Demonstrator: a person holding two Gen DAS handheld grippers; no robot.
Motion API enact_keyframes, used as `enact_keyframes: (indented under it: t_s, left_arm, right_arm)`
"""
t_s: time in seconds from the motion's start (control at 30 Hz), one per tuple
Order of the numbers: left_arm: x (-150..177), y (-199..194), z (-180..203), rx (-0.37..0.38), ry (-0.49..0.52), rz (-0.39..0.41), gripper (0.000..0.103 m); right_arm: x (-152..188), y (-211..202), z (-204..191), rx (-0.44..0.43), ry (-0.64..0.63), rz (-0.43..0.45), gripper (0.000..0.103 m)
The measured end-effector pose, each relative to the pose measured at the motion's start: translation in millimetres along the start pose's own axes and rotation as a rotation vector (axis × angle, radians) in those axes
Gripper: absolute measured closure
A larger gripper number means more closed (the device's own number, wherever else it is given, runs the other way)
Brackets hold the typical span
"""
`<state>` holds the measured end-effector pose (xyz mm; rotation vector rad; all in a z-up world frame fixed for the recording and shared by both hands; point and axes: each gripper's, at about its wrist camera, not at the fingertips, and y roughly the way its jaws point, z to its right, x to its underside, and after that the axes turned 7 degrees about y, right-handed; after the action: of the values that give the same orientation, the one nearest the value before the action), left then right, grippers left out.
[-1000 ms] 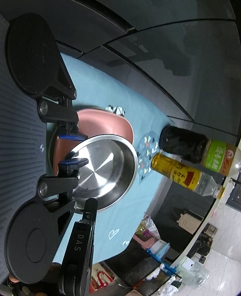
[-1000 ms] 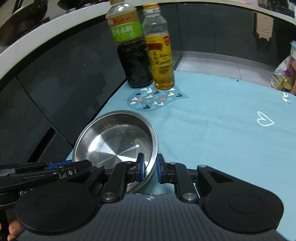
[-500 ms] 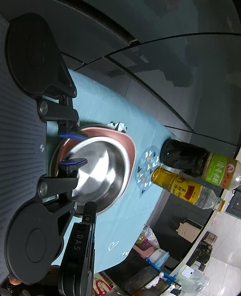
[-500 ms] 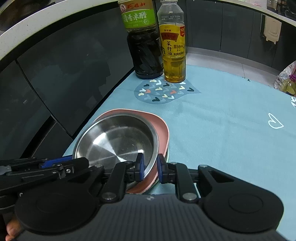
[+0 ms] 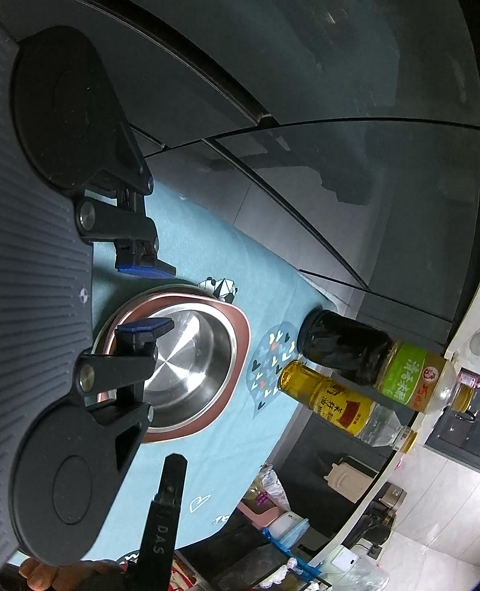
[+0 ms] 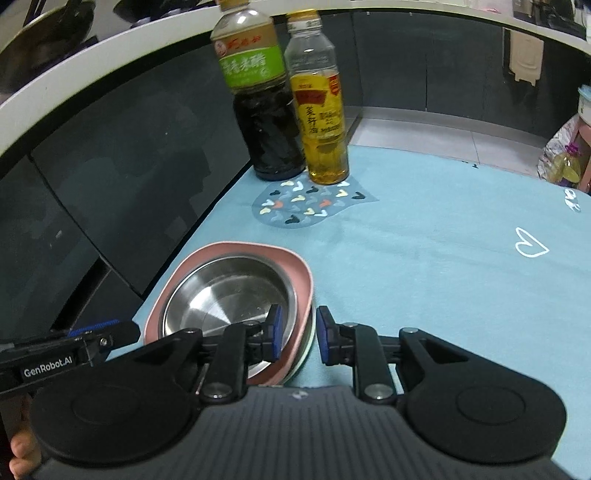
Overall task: Organize plates and bowls
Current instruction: 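Press the steel bowl down into the pink dish with the left gripper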
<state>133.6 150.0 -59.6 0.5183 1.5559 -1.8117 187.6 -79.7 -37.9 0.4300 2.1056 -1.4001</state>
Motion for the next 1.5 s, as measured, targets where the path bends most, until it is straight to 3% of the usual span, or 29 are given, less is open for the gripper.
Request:
enact_keyframes:
  t_s: [0.3,0.87,1.13,1.5]
  left_arm:
    - [-0.4,-4.5,-1.5,-0.017,-0.020,0.010,0.080]
    - [3.2,5.4,-3.7,-0.055,-0.050,-0.008,0.078]
    - [0.4,9.3,-10.7,0.018,-0.113,0.006,0.065]
    - [0.6,36.2,-11.2,0.041,-0.119,-0.060,0.064]
  right_arm:
    - [-5.9,-5.8,20.3,-0.046,0.055,0.021,0.091]
    - [-14.6,-1.4,50.3,-0.070,0.120,-0.019,0.084]
    - [-9.4,7.1,43.7,-0.128,0.129,-0.074,0.075]
    - [-9.2,31.9,41.4,-0.133,0.161,-0.211,0.073]
